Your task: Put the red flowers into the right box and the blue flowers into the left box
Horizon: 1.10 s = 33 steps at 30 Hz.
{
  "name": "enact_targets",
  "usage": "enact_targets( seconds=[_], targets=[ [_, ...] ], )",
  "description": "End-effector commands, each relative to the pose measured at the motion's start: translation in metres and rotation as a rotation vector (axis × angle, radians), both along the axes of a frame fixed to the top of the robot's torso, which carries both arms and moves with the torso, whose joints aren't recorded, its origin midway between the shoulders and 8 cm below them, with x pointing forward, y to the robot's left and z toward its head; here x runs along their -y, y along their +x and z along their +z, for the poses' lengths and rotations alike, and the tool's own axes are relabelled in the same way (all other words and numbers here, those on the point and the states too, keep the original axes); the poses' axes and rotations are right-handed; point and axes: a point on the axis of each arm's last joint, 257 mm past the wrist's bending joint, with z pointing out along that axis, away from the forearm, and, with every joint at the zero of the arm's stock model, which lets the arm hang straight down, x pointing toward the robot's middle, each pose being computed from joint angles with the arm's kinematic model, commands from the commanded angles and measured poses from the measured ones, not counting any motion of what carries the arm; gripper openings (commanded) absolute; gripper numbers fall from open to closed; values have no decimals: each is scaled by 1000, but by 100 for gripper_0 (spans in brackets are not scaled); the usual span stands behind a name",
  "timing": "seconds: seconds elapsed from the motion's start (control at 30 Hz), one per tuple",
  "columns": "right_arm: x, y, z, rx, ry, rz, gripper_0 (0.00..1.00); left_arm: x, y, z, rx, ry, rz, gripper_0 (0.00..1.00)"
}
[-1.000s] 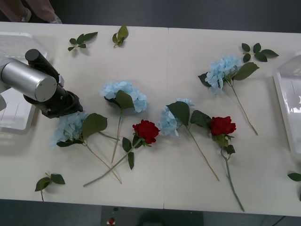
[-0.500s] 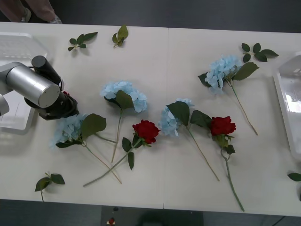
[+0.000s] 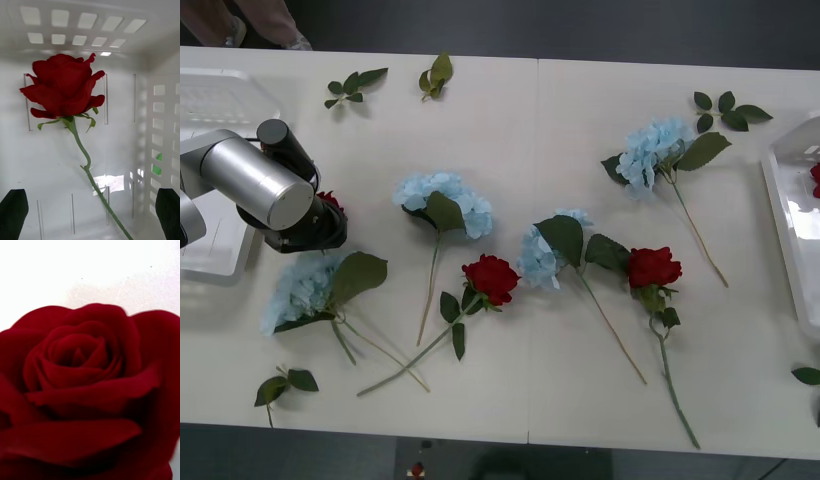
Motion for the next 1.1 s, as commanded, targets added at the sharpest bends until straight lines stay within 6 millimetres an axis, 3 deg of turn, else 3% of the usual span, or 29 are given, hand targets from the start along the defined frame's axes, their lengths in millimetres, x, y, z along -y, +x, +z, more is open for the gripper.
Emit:
enact_targets(
  seconds=[0.03, 0.23, 0.37, 0.5, 0.7, 0.83, 1.1],
  targets=[
    [-1, 8, 67, 76, -20, 46, 99, 5, 26, 31, 72, 42, -54, 0],
    [-31, 1, 95, 95, 66, 124, 99, 8, 50, 54, 162, 37, -77, 0],
    [-53, 1, 106, 124, 136, 216, 99, 27, 75, 76, 272, -16, -124, 0],
    [-60, -3, 113, 135, 144, 296, 99, 54, 97, 106, 378, -54, -191, 0],
    [-72, -8, 118, 134, 124, 432, 99, 109, 122, 166, 542, -127, -307, 0],
    [-88, -8, 121, 144, 103, 556, 99, 146, 130, 225, 636, -183, -362, 0],
    [-130, -11, 129, 187, 100, 801, 99, 219, 113, 328, 766, -414, -433, 0]
  ],
)
